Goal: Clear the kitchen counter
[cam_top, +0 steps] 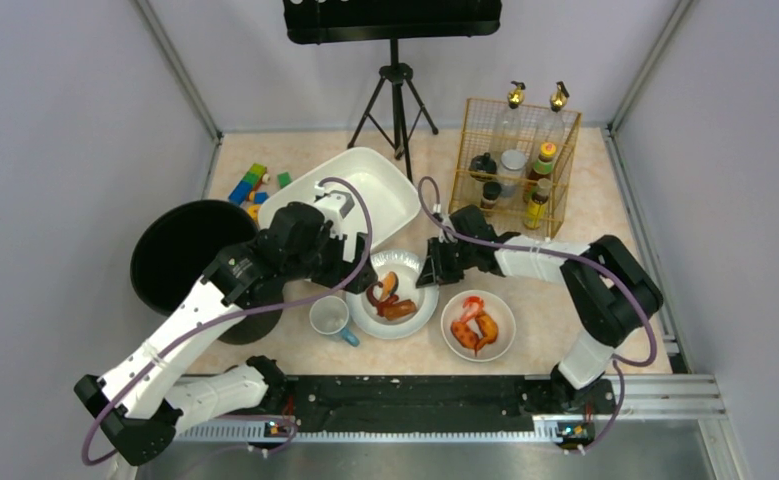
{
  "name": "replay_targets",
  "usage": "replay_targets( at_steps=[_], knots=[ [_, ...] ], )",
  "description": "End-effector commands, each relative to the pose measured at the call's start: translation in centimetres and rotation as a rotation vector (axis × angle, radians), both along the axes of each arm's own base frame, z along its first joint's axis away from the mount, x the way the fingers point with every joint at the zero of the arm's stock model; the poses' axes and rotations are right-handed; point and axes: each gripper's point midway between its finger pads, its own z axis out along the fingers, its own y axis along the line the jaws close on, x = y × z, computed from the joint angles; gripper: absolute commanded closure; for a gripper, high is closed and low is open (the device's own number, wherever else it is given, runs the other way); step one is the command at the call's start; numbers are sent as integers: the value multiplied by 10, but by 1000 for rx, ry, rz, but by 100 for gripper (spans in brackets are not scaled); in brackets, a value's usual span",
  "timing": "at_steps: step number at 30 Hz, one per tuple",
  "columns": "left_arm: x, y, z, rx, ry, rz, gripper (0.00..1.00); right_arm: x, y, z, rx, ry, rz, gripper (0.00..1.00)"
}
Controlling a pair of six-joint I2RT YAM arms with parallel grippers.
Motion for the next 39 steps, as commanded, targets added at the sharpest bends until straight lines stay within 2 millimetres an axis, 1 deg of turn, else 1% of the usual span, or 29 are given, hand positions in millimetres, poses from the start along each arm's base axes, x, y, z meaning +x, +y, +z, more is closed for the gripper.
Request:
replay_targets(
  at_steps=[1,5,9,19,25,28,31,36,39],
  knots=[
    [4,1,22,-38,-63,10,2,14,-6,32,40,-80,-47,100],
    [3,2,26,-43,-72,11,2,18,-13,44,63,-93,-69,100],
    [2,2,29,-49,-79,11,2,21,-20,50,90,-82,-90,100],
    [3,3,31,-55,-81,24,2,19,-18,73,224,-47,-90,100],
    [2,-2,40,-88,-76,18,2,22,-15,102,311,-81,-89,100],
    [2,-1,44,-91,-77,23,2,22,-15,115,343,-93,-93,100],
    [4,-1,42,-77,-69,34,2,23,-16,127,370,-104,-94,100],
    [6,-3,40,-75,-65,35,2,23,-19,137,406,-102,-100,100],
    [7,0,40,-66,-67,51,2,22,-21,151,436,-117,-101,100]
  ],
)
